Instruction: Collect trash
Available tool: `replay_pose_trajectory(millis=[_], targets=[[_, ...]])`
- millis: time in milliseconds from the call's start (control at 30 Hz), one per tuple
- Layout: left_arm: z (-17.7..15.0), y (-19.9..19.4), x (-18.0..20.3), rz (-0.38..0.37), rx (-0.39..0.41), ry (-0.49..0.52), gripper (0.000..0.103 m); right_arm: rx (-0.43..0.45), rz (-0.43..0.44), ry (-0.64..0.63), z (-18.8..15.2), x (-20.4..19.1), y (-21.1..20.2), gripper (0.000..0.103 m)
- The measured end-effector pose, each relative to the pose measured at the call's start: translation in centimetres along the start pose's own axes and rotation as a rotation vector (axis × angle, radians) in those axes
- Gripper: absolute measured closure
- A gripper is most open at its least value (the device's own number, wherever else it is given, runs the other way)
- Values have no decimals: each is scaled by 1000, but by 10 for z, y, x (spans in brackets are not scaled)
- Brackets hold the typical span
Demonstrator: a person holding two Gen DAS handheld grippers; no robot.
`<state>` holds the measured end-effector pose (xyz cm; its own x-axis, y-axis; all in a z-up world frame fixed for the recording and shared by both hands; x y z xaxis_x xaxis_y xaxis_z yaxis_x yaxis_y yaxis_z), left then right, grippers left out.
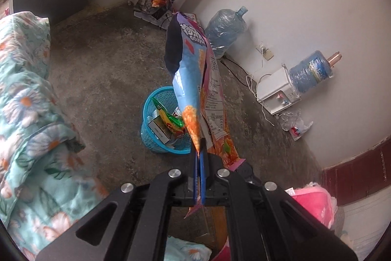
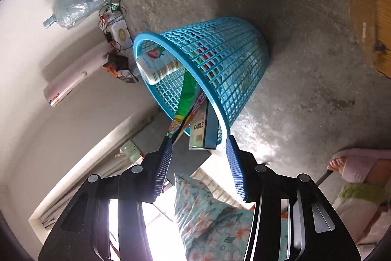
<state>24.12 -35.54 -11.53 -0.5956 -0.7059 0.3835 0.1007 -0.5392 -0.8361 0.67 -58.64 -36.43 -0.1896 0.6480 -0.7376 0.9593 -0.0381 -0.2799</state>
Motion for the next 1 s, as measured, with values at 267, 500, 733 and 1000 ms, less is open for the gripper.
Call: replay_pose_trajectory(millis=[267, 500, 733, 1000], targets=[[48, 130, 37, 134, -71, -44, 97, -35, -42, -57, -41, 5, -43, 57], [35, 175, 42, 196, -177, -47, 57, -57, -38, -182, -56, -29, -66, 57], [26, 95, 27, 103, -91, -80, 57, -90, -100, -302, -71, -37, -66, 57], [-6, -48, -3, 11, 98, -77, 56, -75, -179, -476, -77, -57, -67, 57]])
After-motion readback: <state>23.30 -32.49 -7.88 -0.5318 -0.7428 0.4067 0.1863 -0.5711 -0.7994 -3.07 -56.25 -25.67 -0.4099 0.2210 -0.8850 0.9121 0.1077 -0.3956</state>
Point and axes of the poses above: each gripper's, at about its wrist camera, not at the fingertips, and y roughly the way its jaws point, x to its right, z to its top, the point moved 6 cm from there along y, roughly the way its jaws point, and after that the axes turned 11 degrees about z, right-handed, at the moved point
